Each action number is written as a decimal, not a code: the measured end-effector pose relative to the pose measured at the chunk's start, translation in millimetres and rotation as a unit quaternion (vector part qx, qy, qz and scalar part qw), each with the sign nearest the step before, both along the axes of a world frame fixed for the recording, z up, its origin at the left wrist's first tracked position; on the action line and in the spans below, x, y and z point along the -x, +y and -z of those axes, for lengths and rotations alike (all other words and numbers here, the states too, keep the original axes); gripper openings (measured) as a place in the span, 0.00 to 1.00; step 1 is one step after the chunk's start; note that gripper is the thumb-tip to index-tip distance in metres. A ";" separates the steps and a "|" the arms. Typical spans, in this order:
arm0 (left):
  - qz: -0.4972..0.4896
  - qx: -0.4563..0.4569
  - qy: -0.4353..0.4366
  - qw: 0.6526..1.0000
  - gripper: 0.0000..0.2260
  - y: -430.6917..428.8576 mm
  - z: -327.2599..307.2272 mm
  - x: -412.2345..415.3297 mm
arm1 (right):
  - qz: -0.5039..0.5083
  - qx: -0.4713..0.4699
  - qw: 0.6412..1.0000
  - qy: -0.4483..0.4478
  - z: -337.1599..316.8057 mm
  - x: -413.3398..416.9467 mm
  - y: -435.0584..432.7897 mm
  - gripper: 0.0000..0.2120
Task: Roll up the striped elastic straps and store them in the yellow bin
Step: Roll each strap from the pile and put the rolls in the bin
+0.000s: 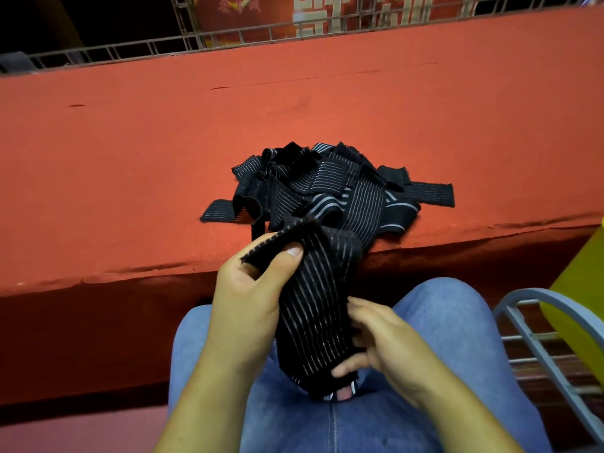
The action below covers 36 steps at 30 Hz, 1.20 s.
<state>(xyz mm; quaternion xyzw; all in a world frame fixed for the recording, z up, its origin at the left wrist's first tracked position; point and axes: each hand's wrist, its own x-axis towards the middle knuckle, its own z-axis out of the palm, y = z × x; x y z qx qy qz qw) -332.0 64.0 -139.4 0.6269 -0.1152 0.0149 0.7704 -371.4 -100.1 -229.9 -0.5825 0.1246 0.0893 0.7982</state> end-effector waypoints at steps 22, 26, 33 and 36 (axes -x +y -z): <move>0.040 0.090 0.070 0.993 0.06 14.6 -22.7 1.1 | 0.240 -0.153 0.952 -0.112 -29.3 -24.2 -13.8 0.18; 0.023 0.002 0.117 0.993 0.07 11.4 -5.2 -3.0 | 0.255 -0.216 0.929 -0.157 -54.7 -21.4 -18.3 0.13; 0.071 -0.084 0.090 0.990 0.09 8.1 12.7 -4.0 | 0.202 -0.200 0.948 -0.145 -75.0 -11.1 -11.3 0.32; 0.108 -0.090 0.040 0.989 0.09 8.2 14.2 -4.0 | 0.166 -0.183 0.955 -0.163 -74.9 -8.0 -5.0 0.35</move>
